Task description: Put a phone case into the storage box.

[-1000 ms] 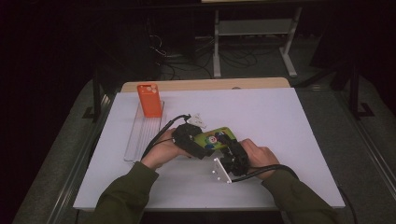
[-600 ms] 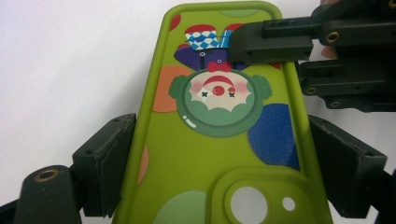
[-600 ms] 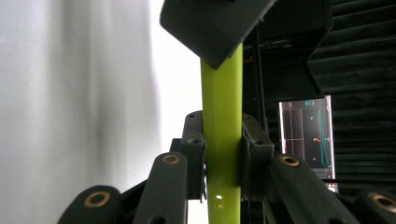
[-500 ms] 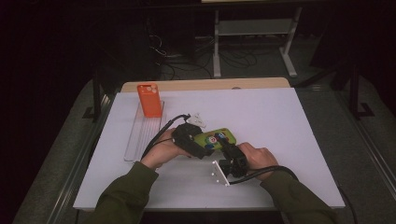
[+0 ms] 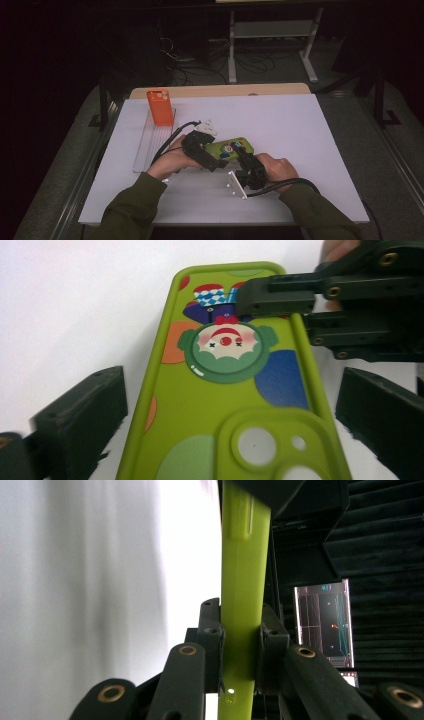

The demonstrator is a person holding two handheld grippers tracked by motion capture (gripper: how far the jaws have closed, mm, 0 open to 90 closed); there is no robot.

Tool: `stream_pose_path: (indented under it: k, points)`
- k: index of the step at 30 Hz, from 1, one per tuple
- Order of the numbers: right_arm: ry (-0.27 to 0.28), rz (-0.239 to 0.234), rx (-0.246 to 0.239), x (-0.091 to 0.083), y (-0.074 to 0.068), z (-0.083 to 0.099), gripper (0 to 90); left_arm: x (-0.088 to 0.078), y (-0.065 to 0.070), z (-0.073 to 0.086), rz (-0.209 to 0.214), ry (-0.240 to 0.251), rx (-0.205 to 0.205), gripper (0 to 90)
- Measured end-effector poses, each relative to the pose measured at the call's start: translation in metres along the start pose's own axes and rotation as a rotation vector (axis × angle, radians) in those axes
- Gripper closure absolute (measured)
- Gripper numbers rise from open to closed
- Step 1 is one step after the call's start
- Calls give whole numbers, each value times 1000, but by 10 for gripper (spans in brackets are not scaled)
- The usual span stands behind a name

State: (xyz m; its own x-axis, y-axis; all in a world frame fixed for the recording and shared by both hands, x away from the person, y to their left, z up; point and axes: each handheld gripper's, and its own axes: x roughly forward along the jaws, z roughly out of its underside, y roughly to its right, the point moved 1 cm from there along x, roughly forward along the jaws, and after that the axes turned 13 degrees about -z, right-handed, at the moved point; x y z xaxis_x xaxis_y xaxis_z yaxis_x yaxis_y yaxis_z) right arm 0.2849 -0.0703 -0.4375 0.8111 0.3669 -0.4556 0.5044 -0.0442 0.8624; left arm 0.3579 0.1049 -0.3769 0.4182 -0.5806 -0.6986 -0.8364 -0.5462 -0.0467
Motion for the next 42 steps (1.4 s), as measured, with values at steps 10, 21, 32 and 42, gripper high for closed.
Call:
stream_pose_path:
  k: [10,21,32,42]
  points:
    - [32,-71,206,0,11,10,762,-18,-18,4,-37,43,-10,0]
    - [86,-168,499,-1,27,24,762,-20,-23,7,-66,58,-33,0]
    - [142,-266,794,0,40,35,762,-20,-26,6,-105,83,-54,0]
    - [199,-401,1103,3,46,46,762,-21,-25,0,-123,150,-151,0]
